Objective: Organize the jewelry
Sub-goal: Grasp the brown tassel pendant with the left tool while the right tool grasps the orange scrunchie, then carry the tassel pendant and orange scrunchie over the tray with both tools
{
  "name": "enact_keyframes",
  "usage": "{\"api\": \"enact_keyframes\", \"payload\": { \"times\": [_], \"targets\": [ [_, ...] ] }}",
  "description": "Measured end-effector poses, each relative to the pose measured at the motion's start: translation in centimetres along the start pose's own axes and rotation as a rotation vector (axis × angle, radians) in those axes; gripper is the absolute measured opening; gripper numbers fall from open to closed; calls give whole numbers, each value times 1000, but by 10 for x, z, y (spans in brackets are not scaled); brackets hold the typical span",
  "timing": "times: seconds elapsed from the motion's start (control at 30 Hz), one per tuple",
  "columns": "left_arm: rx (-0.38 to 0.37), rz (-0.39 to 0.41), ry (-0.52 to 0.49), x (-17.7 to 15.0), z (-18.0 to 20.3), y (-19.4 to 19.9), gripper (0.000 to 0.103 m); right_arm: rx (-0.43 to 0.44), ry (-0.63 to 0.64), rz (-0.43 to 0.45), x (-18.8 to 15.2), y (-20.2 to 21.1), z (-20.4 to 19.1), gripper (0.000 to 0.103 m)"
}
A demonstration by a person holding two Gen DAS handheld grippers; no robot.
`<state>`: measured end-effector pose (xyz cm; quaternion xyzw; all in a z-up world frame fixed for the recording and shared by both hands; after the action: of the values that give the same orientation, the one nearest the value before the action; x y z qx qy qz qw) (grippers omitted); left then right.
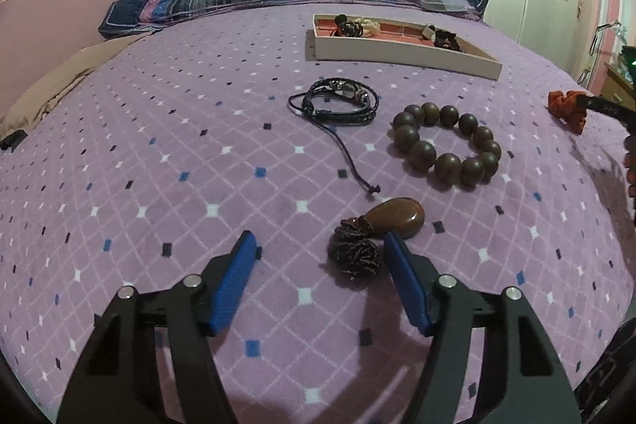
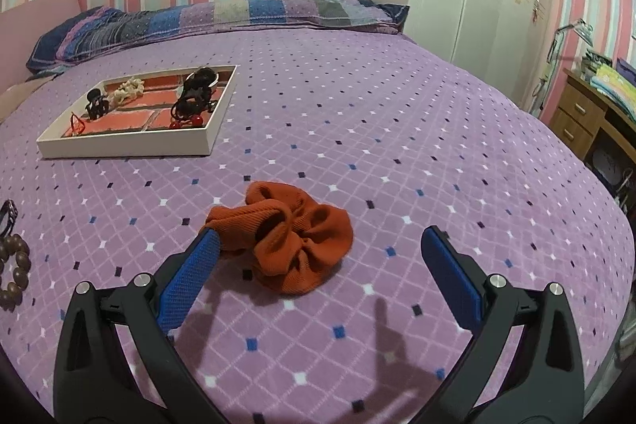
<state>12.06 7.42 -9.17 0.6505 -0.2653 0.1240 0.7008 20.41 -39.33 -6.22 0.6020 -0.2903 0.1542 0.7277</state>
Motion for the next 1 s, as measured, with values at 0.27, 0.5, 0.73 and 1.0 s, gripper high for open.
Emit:
{"api": "enact_keyframes", "payload": {
  "times": [0.27, 0.5, 0.73, 1.0],
  "targets": [
    [-42, 11, -13, 6, 0, 0, 55, -16, 44, -12, 7, -15, -15, 96],
    [-76, 7, -21, 12, 2, -2, 33, 48, 25, -57, 9, -26, -17, 60],
    [-92, -4, -8, 10, 3, -3, 27, 79, 22, -62, 9, -25, -20, 29],
    [-57, -8, -21, 0, 5, -3, 28, 76, 28, -55, 8, -24, -20, 18]
  ]
}}
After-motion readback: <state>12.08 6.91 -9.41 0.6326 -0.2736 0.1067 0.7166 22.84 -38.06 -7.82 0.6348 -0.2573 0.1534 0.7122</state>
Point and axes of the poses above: each gripper's, at about its wrist camera, not at the fingertips, and y roughly against the way its jaws point, z to its right, x to its top, the point moved 2 cm from there along -y, roughly the way its jaws point, and after that the axes turned 13 degrees about -z, right-handed, at the moved point
